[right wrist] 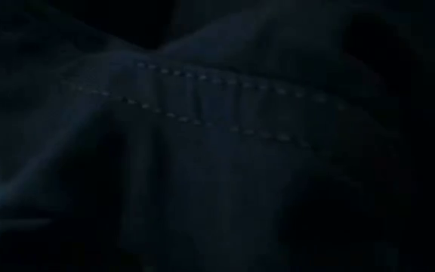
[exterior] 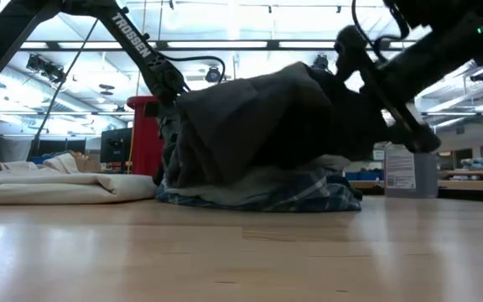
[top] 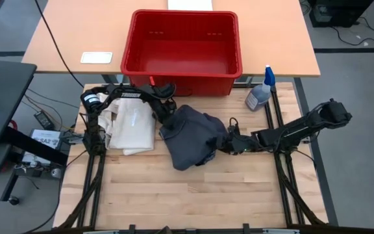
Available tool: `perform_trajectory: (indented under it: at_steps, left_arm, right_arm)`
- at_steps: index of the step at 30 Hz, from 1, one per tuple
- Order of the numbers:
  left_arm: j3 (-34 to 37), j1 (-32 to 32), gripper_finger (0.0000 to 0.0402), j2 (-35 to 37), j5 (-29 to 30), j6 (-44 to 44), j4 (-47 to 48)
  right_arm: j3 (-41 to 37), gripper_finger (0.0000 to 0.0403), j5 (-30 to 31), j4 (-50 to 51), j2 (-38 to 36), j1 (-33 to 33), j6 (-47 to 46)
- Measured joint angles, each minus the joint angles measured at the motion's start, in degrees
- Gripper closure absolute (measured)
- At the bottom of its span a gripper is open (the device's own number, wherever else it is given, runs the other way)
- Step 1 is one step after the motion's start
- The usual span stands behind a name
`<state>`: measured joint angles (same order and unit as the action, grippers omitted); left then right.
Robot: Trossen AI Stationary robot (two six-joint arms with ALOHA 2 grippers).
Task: Sort clothes
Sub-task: Put the stacked clothes into the red bin
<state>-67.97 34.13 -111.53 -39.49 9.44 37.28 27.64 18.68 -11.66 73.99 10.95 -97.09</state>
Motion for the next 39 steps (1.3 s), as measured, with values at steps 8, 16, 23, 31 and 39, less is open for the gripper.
perform_trajectory:
  at_steps: [8, 16, 23, 31, 39]
  left_arm:
    - [0.0, 0.0, 0.0334, 0.0, -0.1, -0.4, -0.1]
    - [0.0, -0.1, 0.0334, -0.1, -1.0, -1.0, 0.1]
    - [0.0, -0.4, 0.0334, -0.1, -1.3, -1.4, 0.3]
    - [0.0, -2.8, 0.0333, -0.1, -1.8, -4.2, 0.7]
    - [0.1, -4.3, 0.0333, 0.0, -0.9, -4.3, 1.0]
  right_arm:
    - [2.3, 0.0055, -2.2, 6.2, 5.5, 0.0, -3.8]
    - [2.2, 0.0055, 0.0, 5.2, 10.2, 0.9, -5.1]
    - [2.1, 0.0055, 0.0, 1.3, 14.7, 0.6, -3.3]
    - [2.0, 0.0055, 1.4, -4.9, 18.7, -2.4, 5.4]
    - [1.7, 0.0059, -0.1, -18.0, 23.4, -6.3, 16.7]
